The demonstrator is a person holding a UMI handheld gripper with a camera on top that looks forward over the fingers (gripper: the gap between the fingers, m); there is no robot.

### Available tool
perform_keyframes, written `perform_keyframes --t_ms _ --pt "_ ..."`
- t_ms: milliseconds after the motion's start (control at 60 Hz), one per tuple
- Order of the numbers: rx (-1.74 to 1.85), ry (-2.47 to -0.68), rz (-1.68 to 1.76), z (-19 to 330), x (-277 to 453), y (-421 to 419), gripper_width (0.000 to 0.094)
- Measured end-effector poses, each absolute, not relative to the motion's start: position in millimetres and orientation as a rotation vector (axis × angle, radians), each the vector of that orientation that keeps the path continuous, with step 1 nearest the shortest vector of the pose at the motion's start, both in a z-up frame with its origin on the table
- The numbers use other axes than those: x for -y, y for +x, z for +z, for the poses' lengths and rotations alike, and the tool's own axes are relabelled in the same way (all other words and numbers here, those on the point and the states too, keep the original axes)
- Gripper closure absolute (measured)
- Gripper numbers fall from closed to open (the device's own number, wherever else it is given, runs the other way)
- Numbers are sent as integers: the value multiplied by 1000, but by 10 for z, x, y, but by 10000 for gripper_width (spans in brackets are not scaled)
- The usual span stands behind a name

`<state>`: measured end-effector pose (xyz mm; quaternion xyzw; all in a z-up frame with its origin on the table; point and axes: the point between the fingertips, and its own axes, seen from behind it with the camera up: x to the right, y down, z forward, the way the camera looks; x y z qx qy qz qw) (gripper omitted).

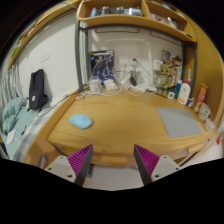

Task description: Arrange mouse

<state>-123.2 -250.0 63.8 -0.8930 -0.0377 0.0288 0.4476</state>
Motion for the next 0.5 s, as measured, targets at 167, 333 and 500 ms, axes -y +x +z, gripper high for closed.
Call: perform_keyframes --t_ms 167,333,500 --pt "138 -2253 116 566 2344 -1526 111" --pt "191 -2297 106 615 1971 -1644 105" --pt "190 -2319 91 653 1525 -1588 109"
